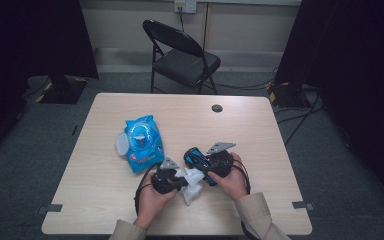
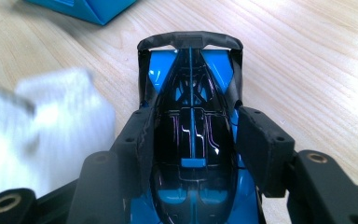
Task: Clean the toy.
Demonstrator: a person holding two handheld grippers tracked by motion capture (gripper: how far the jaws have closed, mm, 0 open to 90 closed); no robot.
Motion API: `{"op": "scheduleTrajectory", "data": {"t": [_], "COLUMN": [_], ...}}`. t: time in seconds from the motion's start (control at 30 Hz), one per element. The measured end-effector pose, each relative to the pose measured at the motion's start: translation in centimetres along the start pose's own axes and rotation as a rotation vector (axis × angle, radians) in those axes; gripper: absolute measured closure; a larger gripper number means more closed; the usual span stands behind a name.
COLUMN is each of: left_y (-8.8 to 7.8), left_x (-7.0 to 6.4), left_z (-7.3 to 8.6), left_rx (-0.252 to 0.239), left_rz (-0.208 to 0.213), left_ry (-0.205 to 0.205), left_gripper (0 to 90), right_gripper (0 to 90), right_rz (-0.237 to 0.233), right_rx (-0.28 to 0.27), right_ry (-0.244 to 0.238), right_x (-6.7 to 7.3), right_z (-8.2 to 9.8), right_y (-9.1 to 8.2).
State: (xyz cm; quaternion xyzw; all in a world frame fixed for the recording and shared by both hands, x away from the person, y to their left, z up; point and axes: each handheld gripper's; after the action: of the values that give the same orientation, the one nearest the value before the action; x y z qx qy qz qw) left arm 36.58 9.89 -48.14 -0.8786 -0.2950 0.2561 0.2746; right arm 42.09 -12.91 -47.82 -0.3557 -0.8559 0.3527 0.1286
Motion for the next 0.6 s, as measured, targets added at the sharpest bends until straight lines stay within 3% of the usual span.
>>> {"op": "scheduleTrajectory", "data": {"t": [0.13, 0.37, 0.53, 0.6], "left_y": [-0.9, -1.1, -0.4, 0.1], "left_x": [1.3, 2.7, 3.6, 4.1], "left_z": [-0.3, -1.1, -2.0, -2.2], "left_rx": [-0.016, -0.034, -0.02, -0.025], "left_rz": [-0.045, -0.109, -0.165, -0.172], "left_ry": [-0.019, -0.043, -0.053, -0.077], "left_gripper": [85.3, 85.3, 85.3, 85.4], "right_gripper": [47.8, 47.8, 47.8, 47.8], "right_rz": [-0.002, -0.006, -0.007, -0.008], "right_rx": [-0.003, -0.009, -0.011, -0.011], "right_ry": [0.002, 0.001, 0.002, 0.003], "right_x": [0.0, -0.1, -0.1, -0.1], "right_z": [0.1, 0.1, 0.2, 0.2], "right_y": [0.0, 0.0, 0.0, 0.0]}}
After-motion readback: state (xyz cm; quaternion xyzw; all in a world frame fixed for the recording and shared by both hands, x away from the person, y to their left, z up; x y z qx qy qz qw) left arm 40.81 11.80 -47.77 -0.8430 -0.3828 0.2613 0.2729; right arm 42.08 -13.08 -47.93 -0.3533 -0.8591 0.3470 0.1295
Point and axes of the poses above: each handheld gripper's, and its own axes: y roughly forward along the jaws, z roughly out of its underside, x roughly to its left, and after that the axes turned 3 degrees about z, right-handed
